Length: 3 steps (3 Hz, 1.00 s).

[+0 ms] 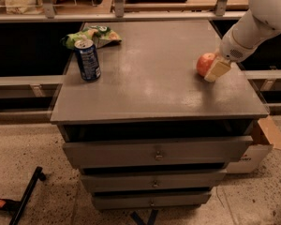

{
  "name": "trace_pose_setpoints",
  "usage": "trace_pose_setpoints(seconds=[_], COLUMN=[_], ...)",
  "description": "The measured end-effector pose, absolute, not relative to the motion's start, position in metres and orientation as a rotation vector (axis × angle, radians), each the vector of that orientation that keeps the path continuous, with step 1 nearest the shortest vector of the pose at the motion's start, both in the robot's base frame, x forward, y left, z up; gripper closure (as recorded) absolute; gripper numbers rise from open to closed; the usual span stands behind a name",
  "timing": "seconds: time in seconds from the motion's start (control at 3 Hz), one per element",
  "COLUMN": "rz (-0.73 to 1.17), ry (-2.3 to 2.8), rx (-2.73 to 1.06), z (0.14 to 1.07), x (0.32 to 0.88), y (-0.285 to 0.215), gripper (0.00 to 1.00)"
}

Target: Pick apple

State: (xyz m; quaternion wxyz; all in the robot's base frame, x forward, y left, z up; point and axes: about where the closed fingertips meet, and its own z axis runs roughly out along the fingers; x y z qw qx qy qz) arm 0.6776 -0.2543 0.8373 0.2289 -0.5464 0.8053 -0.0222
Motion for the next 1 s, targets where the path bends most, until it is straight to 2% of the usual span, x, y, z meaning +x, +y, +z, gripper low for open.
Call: trace_pose_setpoints(seconds=[0.67,1.0], rz=[0.111,0.207], ry=[2.166,2.076], rx=[-1.450,-1.439], z=[0.860,0.897], x=[0.678,0.670], y=[-0.242,-0.231], gripper=[0.87,1.00])
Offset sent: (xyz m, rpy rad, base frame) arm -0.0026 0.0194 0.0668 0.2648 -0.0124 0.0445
